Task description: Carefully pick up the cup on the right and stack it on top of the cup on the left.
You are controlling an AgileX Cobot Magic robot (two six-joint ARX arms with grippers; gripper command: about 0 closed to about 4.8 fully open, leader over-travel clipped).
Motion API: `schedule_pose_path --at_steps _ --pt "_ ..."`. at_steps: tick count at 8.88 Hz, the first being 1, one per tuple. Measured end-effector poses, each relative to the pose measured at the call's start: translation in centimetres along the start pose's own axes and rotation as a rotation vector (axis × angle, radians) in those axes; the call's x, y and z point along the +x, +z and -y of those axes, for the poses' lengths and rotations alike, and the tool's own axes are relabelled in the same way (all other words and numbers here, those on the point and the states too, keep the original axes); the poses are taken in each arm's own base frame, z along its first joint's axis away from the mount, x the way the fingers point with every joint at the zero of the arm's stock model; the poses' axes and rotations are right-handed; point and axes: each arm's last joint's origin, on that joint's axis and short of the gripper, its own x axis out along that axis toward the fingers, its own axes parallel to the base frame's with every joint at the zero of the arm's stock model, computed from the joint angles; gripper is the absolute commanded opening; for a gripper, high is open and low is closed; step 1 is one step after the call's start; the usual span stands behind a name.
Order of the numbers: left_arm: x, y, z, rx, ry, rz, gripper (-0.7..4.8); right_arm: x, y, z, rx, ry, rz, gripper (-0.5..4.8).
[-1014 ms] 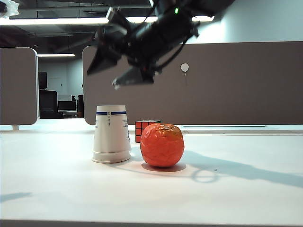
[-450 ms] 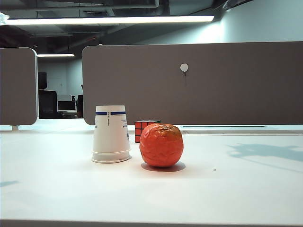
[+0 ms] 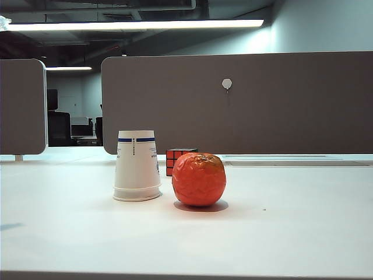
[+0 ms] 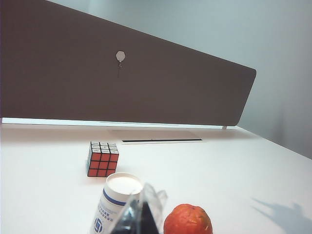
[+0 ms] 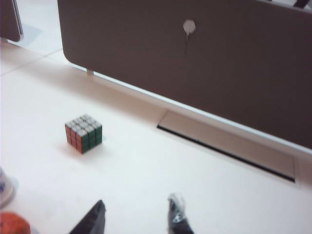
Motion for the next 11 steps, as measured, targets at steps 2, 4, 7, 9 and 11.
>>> schedule_pose_path --at_steps 2,4,7,9,11 --pt "0.0 0.0 0.0 -0.001 -0.001 0.0 -0.03 -8.3 -8.9 -1.7 0.137 -0.11 0.068 1.66" --pt "0.0 0.0 0.0 -0.001 -0.005 -0.001 -0.03 -8.0 -9.5 -1.8 0.137 -0.108 0.024 1.66" --pt "0.0 0.0 0.0 0.001 -0.01 0.002 -0.03 -9.2 -9.8 -1.5 0.263 -0.229 0.133 1.66" --pt "0.0 0.0 0.0 -0.001 -0.014 -0.004 -0.03 -9.2 -9.6 -1.5 0.286 -0.242 0.162 1.65" --pt "0.0 0.0 0.1 -0.001 -0.02 -0.006 -0.03 -9.2 -9.6 -1.3 0.279 -0.298 0.166 1.65"
